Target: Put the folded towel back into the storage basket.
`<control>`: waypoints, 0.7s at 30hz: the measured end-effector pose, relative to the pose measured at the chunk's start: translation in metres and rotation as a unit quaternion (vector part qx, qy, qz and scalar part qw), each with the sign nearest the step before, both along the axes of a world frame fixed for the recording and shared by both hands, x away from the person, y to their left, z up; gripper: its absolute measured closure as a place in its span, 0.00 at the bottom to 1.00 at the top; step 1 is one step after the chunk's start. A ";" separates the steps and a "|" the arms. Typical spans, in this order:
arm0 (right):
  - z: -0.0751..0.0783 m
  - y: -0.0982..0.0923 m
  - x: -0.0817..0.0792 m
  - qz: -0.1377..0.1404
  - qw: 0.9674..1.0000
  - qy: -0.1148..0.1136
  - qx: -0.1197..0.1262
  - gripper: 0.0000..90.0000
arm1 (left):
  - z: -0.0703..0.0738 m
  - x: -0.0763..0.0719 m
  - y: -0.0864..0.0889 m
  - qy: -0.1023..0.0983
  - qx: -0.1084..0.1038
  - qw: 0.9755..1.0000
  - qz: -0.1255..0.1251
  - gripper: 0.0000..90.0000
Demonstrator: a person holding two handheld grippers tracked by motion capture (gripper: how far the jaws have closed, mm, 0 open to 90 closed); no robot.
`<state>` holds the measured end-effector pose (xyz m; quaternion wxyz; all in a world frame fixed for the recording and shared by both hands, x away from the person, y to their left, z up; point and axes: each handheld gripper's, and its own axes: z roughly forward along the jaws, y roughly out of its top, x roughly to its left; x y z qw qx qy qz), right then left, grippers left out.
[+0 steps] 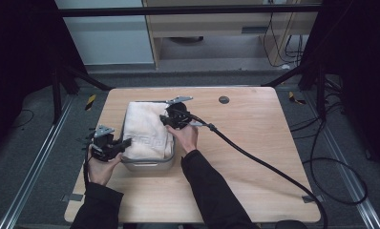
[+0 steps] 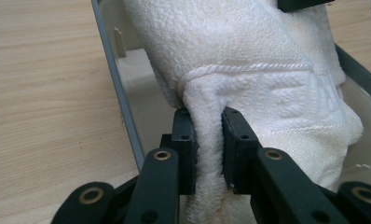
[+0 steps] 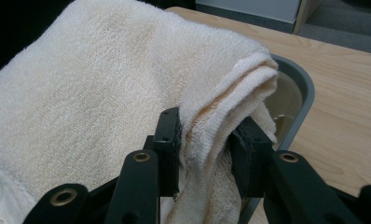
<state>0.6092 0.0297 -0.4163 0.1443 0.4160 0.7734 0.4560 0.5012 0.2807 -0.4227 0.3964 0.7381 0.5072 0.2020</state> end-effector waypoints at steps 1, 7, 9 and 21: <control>-0.001 0.000 0.000 0.000 1.000 0.002 -0.004 0.73 | -0.001 0.001 0.000 0.003 0.002 1.000 0.001 0.85; -0.007 0.002 0.001 0.009 1.000 -0.004 -0.023 0.70 | -0.004 0.002 -0.002 0.016 0.018 1.000 0.003 0.81; -0.008 0.002 0.000 0.011 0.999 -0.008 -0.030 0.70 | -0.003 0.003 -0.002 0.015 0.020 1.000 0.007 0.77; 0.013 -0.009 -0.011 0.021 0.999 -0.039 -0.018 0.65 | 0.020 -0.009 -0.002 -0.048 0.017 0.999 0.012 0.62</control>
